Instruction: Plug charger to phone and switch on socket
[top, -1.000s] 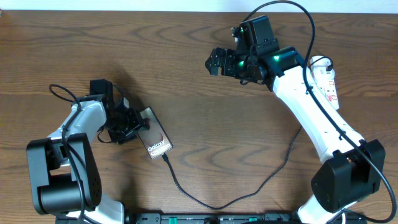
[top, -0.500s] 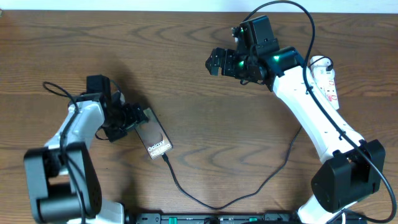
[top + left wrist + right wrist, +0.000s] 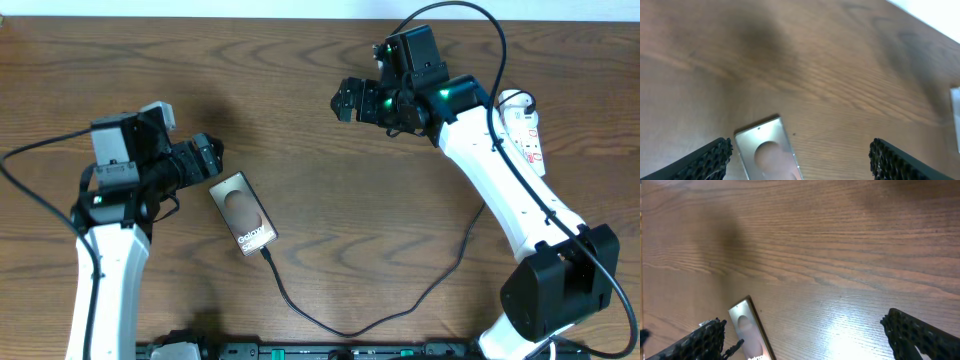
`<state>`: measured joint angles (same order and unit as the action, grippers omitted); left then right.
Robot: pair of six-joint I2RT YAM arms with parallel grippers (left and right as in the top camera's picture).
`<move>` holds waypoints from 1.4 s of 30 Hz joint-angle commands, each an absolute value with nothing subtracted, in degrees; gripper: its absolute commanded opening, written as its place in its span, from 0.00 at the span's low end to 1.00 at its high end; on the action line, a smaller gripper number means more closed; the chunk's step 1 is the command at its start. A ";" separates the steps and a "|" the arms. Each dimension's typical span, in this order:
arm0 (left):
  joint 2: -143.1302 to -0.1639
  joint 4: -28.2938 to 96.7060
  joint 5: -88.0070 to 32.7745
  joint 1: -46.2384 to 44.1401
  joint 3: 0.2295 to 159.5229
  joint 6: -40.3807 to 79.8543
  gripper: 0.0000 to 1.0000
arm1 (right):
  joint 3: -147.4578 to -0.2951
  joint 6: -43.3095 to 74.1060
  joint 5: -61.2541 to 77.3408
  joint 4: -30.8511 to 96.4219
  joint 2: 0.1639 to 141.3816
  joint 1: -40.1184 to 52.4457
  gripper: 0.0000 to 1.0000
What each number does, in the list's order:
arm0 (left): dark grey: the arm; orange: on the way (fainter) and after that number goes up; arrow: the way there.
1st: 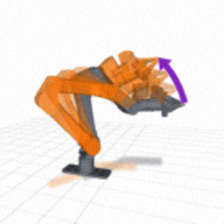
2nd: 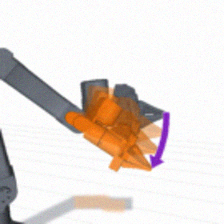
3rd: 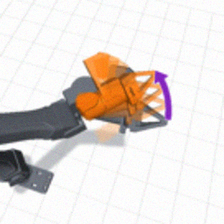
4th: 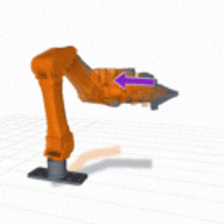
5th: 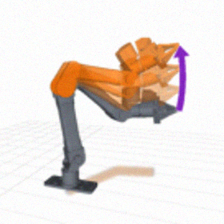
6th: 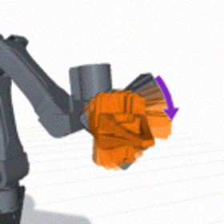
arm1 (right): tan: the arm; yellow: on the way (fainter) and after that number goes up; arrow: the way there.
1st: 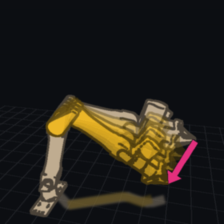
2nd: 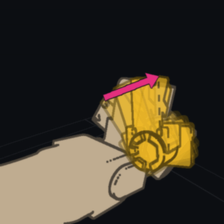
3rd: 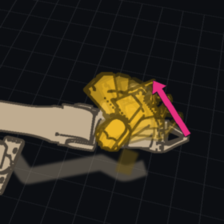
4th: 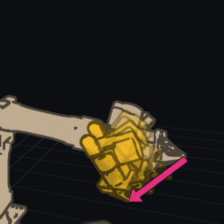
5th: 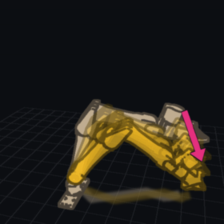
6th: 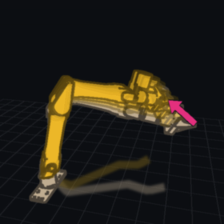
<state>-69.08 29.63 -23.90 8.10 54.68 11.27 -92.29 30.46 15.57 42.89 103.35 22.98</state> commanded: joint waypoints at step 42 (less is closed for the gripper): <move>-65.10 29.50 -27.83 8.27 55.53 4.51 0.90 | -114.76 -0.84 43.18 65.87 101.54 -33.41 0.99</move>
<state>-65.47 29.56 -27.09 8.10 54.68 5.69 -114.26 6.31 36.07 65.39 97.43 -30.37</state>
